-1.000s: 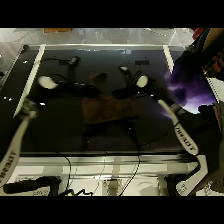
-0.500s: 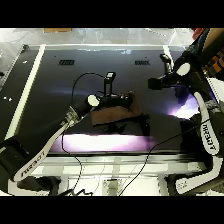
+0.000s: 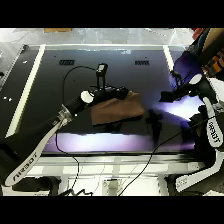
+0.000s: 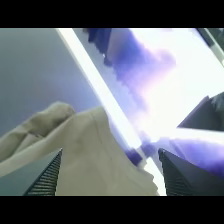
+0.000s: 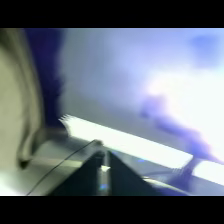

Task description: Fold the clothes and pants, and hang the long-sleeved shirts on hangers.

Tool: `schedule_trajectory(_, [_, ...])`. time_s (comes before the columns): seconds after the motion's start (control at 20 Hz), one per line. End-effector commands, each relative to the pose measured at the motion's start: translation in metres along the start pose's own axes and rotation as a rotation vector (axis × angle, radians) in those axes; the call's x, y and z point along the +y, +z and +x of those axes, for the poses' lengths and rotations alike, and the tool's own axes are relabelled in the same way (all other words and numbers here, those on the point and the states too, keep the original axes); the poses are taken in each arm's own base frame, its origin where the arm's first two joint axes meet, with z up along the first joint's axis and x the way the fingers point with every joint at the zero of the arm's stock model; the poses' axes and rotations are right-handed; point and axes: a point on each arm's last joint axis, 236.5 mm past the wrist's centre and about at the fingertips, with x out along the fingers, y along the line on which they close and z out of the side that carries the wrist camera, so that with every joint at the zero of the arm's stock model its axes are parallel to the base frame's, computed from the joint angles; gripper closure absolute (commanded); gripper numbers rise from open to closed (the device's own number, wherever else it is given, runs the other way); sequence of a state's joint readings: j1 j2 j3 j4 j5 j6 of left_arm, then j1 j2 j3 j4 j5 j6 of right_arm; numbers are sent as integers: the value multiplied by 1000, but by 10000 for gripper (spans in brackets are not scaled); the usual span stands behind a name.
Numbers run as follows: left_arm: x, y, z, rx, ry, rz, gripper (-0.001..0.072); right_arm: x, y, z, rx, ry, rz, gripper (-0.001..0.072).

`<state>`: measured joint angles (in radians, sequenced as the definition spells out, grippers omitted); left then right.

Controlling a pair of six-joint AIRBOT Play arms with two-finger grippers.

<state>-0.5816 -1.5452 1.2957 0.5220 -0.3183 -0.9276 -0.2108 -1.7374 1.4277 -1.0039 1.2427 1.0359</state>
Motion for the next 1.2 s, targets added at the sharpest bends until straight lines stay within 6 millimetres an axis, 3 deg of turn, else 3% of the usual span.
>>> schedule_trajectory(0.0, [3, 8, -5, -16, 5, 0, 2, 28, -2, 36, -81, 170, 97, 83])
schedule_trajectory(0.2, [-1, 4, -5, 3, -10, 0, 2, 18, 20, 55, -157, 106, 289, 21])
schedule_trajectory(0.35, [-3, 1, -5, 11, -16, 0, 2, 27, 15, 75, -102, 126, 351, 22])
schedule_trajectory(0.75, [6, 1, -6, 19, 8, 55, 2, 108, -2, 128, 68, 187, 190, 48])
schedule_trajectory(0.9, [31, 5, -12, 30, 69, 162, 2, 129, -23, 143, 144, 151, 83, 188])
schedule_trajectory(0.95, [42, 10, -17, 30, 93, 198, 2, 135, -26, 147, 149, 140, 46, 270])
schedule_trajectory(1.05, [64, 22, -31, 32, 147, 277, 3, 147, -24, 150, 140, 144, -61, 603])
schedule_trajectory(1.1, [78, 28, -42, 40, 181, 331, 4, 152, -17, 147, 127, 148, -82, 698])
schedule_trajectory(1.15, [92, 33, -54, 62, 216, 391, 5, 156, -9, 142, 108, 151, -95, 699])
